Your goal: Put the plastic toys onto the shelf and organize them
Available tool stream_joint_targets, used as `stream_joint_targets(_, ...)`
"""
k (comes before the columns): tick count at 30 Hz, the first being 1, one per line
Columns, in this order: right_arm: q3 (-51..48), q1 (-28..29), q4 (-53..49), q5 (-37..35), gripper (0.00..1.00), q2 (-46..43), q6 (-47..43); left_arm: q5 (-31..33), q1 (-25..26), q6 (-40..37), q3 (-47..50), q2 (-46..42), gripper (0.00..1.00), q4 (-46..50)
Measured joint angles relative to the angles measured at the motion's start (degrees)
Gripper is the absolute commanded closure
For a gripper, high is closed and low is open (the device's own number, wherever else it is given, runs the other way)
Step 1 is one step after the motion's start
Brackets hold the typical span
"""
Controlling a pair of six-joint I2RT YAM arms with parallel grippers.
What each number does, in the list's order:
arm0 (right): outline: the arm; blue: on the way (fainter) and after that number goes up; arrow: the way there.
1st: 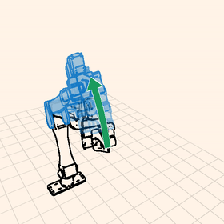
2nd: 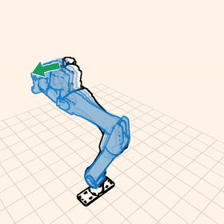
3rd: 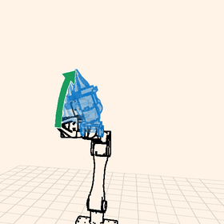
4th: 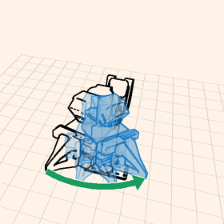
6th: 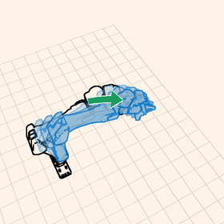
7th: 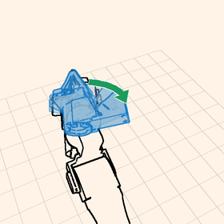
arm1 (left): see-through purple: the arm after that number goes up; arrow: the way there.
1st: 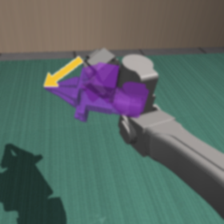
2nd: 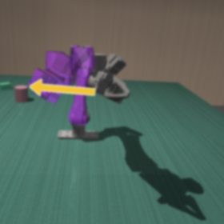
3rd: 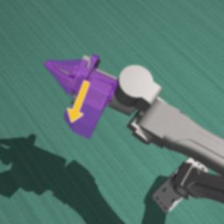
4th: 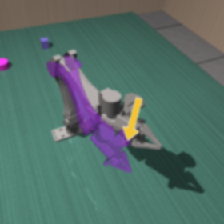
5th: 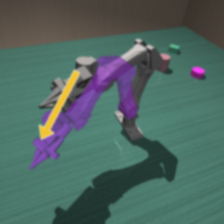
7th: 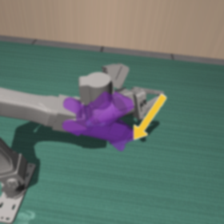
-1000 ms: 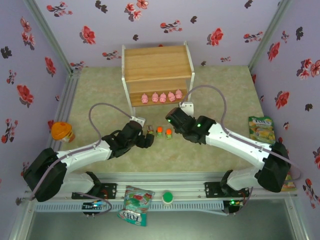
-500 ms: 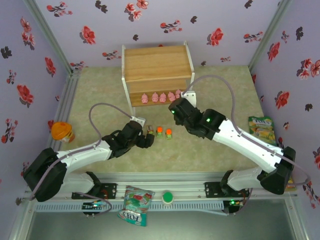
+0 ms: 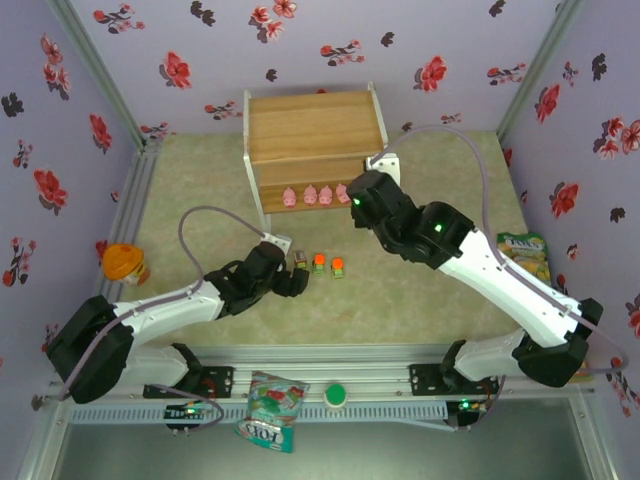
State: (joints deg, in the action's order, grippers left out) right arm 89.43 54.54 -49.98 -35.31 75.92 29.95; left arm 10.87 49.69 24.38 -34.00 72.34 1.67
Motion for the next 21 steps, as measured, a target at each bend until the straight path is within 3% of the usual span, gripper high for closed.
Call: stream_joint_targets(21,18.2,-2.9,-1.4,-0.5,0.72,10.9,-8.1,0.0,2.1,-1.7,0.0,-0.3,0.13,-0.2)
